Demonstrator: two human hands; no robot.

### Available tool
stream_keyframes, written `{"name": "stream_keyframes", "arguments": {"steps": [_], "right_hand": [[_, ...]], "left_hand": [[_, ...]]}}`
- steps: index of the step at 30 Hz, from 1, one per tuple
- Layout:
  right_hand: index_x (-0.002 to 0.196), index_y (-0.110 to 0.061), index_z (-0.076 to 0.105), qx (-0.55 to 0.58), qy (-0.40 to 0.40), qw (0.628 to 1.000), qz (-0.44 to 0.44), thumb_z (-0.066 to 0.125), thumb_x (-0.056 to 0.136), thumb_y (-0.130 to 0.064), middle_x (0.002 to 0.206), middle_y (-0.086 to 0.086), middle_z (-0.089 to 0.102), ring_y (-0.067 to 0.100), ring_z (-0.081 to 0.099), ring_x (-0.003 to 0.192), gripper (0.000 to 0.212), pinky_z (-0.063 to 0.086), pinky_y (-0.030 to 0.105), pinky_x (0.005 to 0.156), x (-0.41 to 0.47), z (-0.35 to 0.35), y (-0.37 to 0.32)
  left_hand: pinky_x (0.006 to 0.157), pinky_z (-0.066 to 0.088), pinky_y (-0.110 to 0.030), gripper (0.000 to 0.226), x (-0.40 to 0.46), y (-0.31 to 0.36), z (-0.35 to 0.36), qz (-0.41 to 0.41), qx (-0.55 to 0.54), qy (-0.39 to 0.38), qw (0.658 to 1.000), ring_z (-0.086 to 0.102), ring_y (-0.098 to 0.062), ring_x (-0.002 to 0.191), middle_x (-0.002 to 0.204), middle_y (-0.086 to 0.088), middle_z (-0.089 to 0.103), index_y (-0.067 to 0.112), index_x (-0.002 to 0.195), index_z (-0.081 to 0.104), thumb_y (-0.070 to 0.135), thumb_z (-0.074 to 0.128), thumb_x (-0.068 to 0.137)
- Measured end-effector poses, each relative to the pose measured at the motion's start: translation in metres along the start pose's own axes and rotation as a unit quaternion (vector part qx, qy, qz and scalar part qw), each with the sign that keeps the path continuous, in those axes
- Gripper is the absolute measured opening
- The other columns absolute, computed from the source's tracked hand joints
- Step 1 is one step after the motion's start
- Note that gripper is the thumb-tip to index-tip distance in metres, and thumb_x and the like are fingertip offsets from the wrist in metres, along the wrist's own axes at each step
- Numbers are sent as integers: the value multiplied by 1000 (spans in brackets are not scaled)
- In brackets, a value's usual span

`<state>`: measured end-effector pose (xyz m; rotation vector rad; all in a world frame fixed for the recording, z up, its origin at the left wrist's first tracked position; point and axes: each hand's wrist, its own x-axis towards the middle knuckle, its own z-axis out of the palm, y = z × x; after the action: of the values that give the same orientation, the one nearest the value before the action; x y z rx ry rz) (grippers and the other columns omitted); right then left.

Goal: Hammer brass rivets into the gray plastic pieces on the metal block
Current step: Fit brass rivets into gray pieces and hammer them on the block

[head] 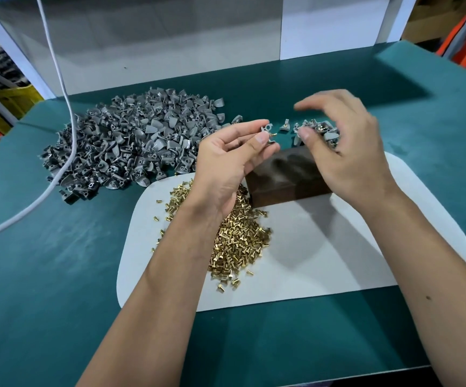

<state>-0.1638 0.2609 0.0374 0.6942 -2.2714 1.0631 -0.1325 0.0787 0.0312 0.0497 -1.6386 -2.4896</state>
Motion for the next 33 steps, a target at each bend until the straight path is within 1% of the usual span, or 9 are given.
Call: {"name": "stream_keyframes", "arguments": {"steps": [4,11,14,16,20,23,25,28,33], "right_hand": [[100,-19,76,-31,7,996,-79,73,90,-17,102,-9,71,21,59,105,10,44,58,91,0,0,-5],[91,-16,80,-34,37,991,-121,78,90,-22,95,-6,73,25,57,99,7,45,56,84,-1,1,-5],[90,-12,80,-39,42,988,-141,79,90,-20,93,-2,72,30,56,96,7,47,49,84,0,2,-6],[89,-10,79,-38,46,988,-144,78,91,-18,92,1,72,31,55,95,8,46,39,85,0,3,-6],[89,-10,77,-35,72,991,-104,74,92,-15,90,1,71,29,54,95,7,41,25,86,-2,6,-7],[87,-12,75,-6,88,995,-47,71,90,-15,89,-2,69,25,53,96,6,43,28,84,-4,9,-9],[87,-13,74,22,75,997,-14,70,89,-14,89,-5,68,22,53,96,5,46,32,82,-5,13,-11],[87,-16,74,64,63,996,28,69,88,-13,87,-8,68,16,54,95,6,45,23,75,-7,18,-15],[88,-16,76,53,75,995,45,69,88,-15,86,-5,70,17,60,89,6,46,23,74,-7,20,-18]], "left_hand": [[75,59,-19,19,-1,3,-1,-17,-4,-36,999,75,-20,81,94,-10,77,-3,113,71,-1,64,95],[69,57,-17,19,-2,3,1,-46,-16,-59,997,71,-15,73,91,-13,74,-7,113,69,3,58,100],[68,57,-17,22,-1,2,-1,-53,-20,-58,997,69,-15,72,91,-16,72,-10,115,68,3,58,101],[68,57,-18,19,-2,1,0,-51,-15,-59,997,70,-16,73,91,-16,72,-7,110,71,5,59,101],[75,61,-27,13,-1,-4,5,19,55,-24,998,74,-20,80,95,-14,75,1,103,74,5,63,99],[90,61,-37,25,0,-10,5,125,175,-23,976,76,-22,93,104,-12,76,4,112,73,-4,74,88],[90,59,-32,35,-2,-12,7,159,196,-31,967,76,-18,95,104,-7,77,6,112,73,-10,76,82],[87,59,-26,34,0,-17,9,180,213,-6,960,75,-12,92,97,0,77,5,111,76,-13,73,83],[81,62,-33,22,0,-20,9,156,194,6,968,76,-16,89,93,0,79,-1,111,76,-6,69,91]]}}
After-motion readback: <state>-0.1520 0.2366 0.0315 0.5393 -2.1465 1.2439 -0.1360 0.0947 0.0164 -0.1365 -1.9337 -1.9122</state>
